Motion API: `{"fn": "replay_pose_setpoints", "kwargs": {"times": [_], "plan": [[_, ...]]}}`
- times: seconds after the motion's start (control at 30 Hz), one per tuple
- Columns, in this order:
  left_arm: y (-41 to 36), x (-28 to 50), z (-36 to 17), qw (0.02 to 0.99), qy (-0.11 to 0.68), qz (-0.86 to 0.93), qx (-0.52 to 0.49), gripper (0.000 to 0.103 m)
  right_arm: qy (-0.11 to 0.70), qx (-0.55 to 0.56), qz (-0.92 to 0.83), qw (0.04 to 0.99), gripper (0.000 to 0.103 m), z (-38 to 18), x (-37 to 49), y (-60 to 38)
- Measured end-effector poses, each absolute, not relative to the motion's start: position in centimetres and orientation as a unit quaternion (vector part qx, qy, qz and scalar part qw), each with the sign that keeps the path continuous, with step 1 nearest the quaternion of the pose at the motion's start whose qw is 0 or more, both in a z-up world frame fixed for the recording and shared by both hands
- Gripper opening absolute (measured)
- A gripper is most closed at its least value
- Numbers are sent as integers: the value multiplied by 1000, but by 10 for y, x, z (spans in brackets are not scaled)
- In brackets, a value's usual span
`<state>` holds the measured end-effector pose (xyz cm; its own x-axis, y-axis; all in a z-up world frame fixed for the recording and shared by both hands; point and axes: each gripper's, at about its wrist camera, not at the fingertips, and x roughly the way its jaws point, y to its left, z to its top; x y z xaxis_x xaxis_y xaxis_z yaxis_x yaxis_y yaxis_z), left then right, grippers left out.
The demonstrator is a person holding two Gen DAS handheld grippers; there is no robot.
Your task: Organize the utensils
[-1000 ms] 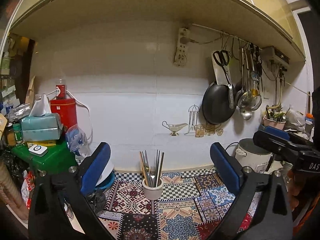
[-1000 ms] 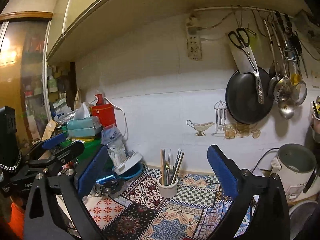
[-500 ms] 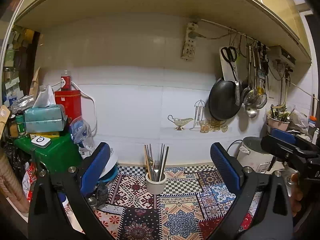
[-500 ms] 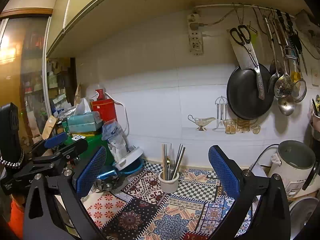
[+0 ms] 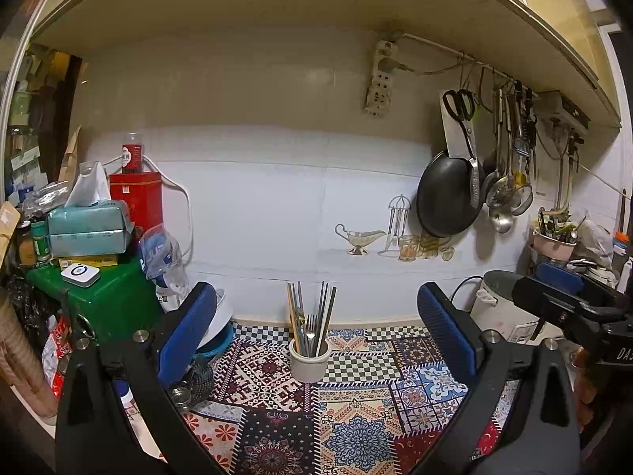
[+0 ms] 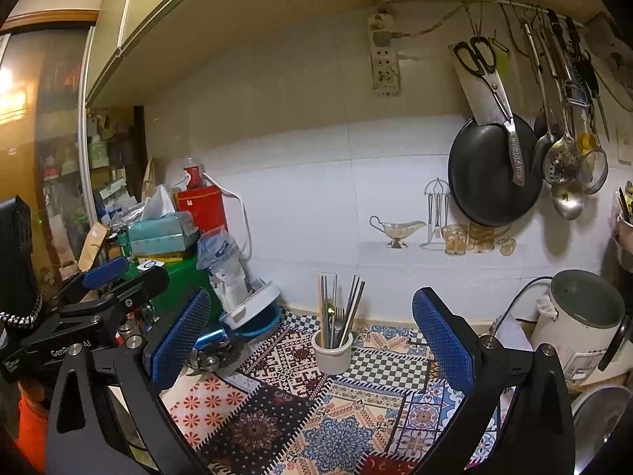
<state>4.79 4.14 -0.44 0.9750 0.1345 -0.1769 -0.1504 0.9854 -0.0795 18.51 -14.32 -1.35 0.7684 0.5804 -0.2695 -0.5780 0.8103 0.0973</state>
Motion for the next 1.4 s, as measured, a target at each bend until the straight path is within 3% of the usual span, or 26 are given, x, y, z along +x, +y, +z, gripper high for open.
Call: {"fn": "replay_pose_setpoints", "kwargs": {"times": [1.4], "plan": [[30,41,-1,995,73,53,-37,102,134,5,301,944,102,-9,177,-148]]}}
